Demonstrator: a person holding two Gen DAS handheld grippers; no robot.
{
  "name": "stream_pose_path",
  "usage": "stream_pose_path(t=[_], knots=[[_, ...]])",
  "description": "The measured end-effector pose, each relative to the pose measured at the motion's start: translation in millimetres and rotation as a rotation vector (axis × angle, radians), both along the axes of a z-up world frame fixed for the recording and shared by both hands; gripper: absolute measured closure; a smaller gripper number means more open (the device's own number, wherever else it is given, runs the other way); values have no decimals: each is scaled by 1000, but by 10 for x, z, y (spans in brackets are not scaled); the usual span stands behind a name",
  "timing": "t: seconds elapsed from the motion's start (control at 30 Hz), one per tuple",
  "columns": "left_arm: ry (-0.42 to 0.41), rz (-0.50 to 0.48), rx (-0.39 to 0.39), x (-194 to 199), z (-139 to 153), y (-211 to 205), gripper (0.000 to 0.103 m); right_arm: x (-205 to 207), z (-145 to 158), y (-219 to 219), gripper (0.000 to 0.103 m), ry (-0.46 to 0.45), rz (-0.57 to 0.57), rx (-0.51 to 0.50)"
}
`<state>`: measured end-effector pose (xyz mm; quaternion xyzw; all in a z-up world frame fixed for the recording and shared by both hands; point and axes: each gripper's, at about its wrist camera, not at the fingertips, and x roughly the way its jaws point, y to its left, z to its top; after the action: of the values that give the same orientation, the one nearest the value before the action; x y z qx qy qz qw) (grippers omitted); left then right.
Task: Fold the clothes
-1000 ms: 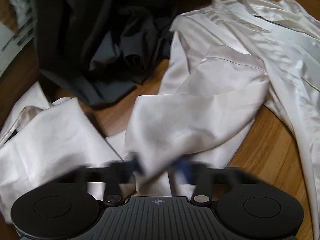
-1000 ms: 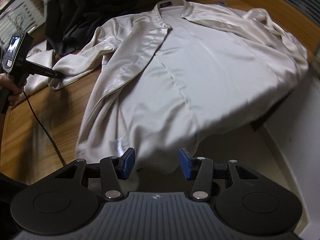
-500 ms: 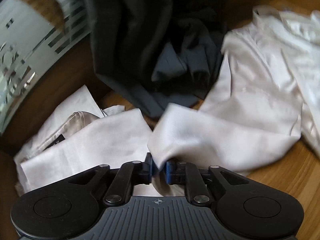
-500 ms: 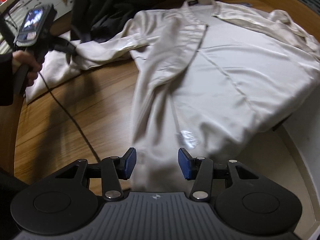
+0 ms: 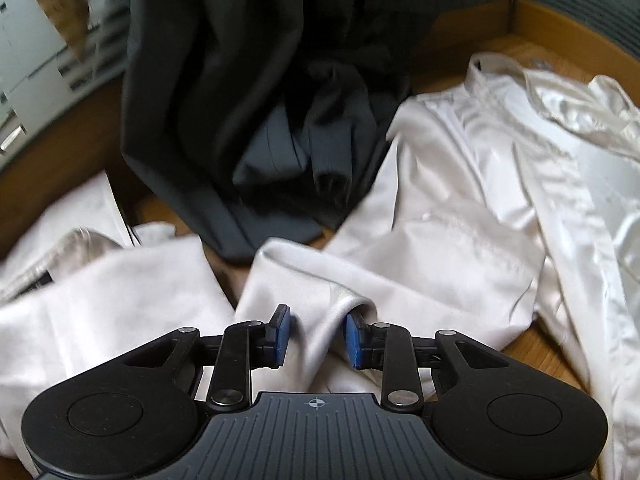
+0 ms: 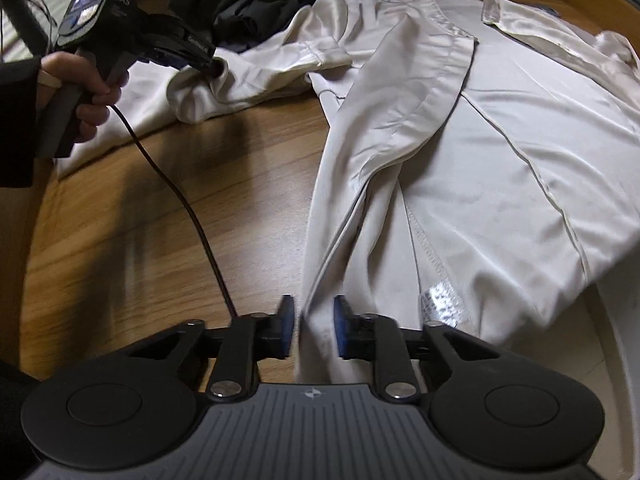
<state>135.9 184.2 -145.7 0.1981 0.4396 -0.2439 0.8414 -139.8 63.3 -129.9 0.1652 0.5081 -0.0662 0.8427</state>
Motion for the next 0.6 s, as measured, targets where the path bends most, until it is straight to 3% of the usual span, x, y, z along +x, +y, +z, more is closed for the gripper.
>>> stream_pose_path(t=[0.1,0.3,0.53,0.6], knots=[[20,11,16,10,-103,42,71,21,47,-70,103,-1,-3,-8],[-26,-49,56,-73,-134,37,71,-140,408,-592,103,-23,-102,-76],[10,20,34,23,-94,36,71,-254,518,-1514,103,30,-163,-214],[11,44,-12,29,25,33,71,-259,486,-1771,103,41,-173,-233]])
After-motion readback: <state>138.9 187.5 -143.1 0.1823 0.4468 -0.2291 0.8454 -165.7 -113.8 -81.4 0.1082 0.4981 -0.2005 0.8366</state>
